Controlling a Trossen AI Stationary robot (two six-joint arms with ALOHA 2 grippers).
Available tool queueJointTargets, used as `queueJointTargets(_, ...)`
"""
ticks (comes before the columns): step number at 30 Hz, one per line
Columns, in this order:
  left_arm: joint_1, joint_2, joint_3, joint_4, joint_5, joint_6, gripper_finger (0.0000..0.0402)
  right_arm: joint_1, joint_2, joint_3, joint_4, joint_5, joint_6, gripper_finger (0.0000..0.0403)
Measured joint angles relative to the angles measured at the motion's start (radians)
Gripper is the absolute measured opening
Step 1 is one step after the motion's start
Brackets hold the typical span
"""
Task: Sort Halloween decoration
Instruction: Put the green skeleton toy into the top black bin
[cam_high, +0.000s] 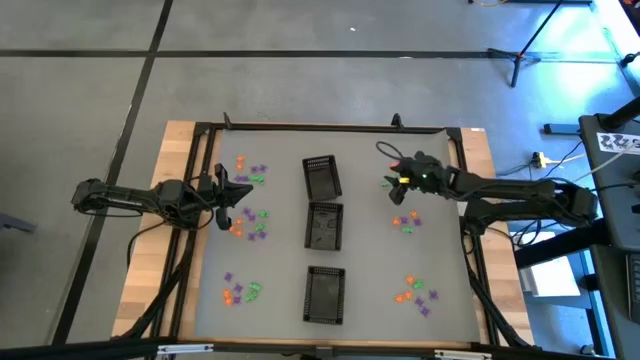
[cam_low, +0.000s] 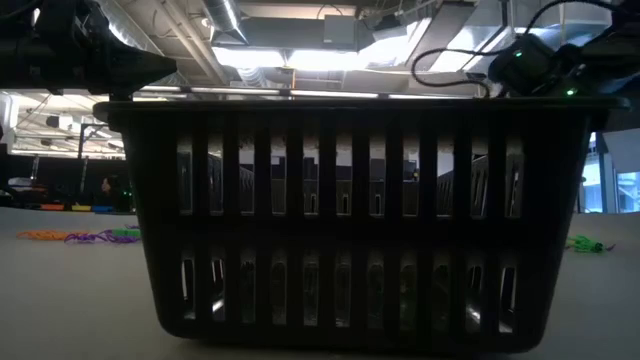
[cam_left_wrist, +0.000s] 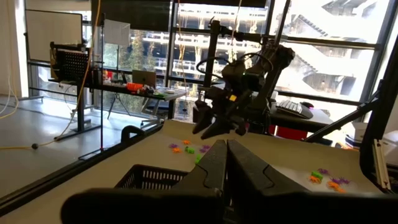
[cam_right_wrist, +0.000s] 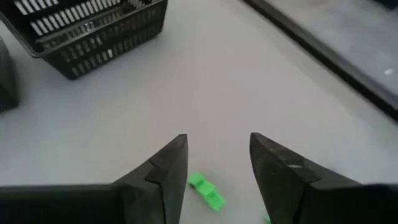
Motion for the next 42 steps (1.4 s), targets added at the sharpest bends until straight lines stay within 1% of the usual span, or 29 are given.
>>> queueJointTargets(4, 0.000, 0.000, 0.000, 0.000, 0.000, 0.000, 0.0007, 0.000, 0.099, 0.028, 0.000, -0.023, 0.024, 0.0144)
queueJointTargets(9, 0.000, 0.000, 0.000, 0.000, 0.000, 0.000, 0.0007, -0.003, 0.188, 0.031, 0.003, -0.022, 0.020, 0.0139)
queueJointTargets(16, 0.000, 0.000, 0.000, 0.000, 0.000, 0.000, 0.0007, -0.081, 0.200, 0.031, 0.000, -0.049, 0.000, 0.0138)
queueJointTargets(22, 0.000, 0.000, 0.000, 0.000, 0.000, 0.000, 0.0007, -0.136, 0.207, 0.031, -0.010, -0.182, -0.020, 0.0138)
queueJointTargets(26, 0.000, 0.000, 0.000, 0.000, 0.000, 0.000, 0.0007, -0.141, 0.207, 0.031, -0.028, -0.221, -0.029, 0.0138)
queueJointTargets(32, 0.000, 0.000, 0.000, 0.000, 0.000, 0.000, 0.0007, -0.140, 0.222, 0.031, -0.025, -0.223, -0.029, 0.0138)
queueJointTargets(39, 0.000, 0.000, 0.000, 0.000, 0.000, 0.000, 0.0007, -0.144, 0.320, 0.032, 0.005, -0.180, -0.030, 0.0138)
queueJointTargets(42, 0.000, 0.000, 0.000, 0.000, 0.000, 0.000, 0.0007, -0.144, 0.338, 0.034, 0.023, -0.185, -0.047, 0.0138)
